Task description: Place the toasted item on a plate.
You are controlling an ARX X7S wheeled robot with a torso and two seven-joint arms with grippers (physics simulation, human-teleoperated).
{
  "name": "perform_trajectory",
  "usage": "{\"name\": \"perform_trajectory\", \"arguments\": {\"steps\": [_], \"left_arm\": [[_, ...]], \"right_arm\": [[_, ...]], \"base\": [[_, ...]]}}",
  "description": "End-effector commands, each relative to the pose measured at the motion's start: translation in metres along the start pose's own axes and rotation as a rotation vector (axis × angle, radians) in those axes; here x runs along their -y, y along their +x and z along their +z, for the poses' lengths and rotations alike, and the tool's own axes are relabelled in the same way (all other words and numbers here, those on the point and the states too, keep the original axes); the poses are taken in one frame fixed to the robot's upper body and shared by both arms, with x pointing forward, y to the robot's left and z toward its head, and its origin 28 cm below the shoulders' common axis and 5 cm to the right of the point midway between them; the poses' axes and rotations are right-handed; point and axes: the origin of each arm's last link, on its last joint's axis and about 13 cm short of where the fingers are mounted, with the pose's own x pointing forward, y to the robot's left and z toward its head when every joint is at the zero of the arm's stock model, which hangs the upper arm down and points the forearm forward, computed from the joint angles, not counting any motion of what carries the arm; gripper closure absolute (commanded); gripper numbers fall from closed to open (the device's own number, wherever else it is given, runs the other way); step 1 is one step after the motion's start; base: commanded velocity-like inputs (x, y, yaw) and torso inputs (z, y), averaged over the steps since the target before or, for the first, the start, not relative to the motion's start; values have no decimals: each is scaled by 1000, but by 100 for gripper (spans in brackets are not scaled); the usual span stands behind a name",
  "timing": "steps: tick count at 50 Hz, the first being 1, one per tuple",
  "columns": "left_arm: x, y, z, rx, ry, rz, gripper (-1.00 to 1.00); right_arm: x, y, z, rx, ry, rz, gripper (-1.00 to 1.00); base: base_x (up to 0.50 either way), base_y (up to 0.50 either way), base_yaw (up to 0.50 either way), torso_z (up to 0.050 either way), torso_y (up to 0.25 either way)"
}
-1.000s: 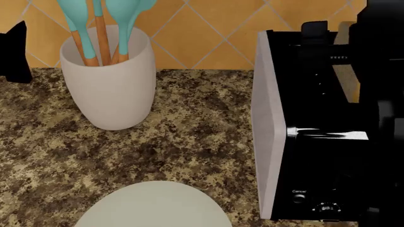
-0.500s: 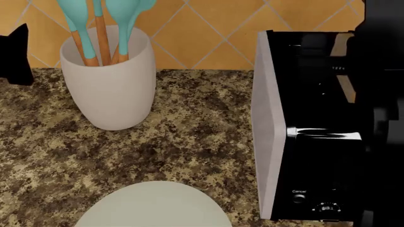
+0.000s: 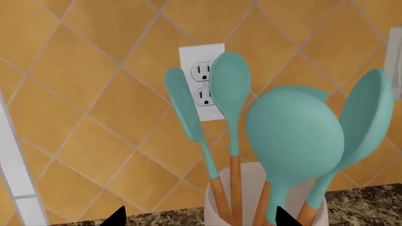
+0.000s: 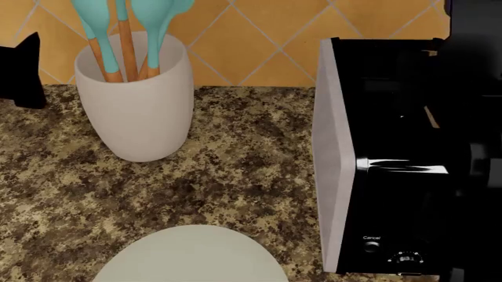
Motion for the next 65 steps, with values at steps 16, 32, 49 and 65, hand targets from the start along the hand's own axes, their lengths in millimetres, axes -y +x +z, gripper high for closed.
{"name": "perform_trajectory", "arguments": {"steps": [16,32,49,65], "left_arm": [[4,1,1,3,-2,-8,-100],[3,0,1,8,-3,-7,-100],[3,-1,2,14,-7,-14,-100],[9,0,6,21,-7,-29,-100]], "right_arm": [[5,-15,20,26,-16,-16,100],[4,-29,42,73,-32,-15,100],[5,-62,82,164,-58,-21,100],[11,-104,84,255,-25,48,100]], "base": [[0,0,0,0,0],[0,0,0,0,0],[0,0,0,0,1],[0,0,0,0,0]]}}
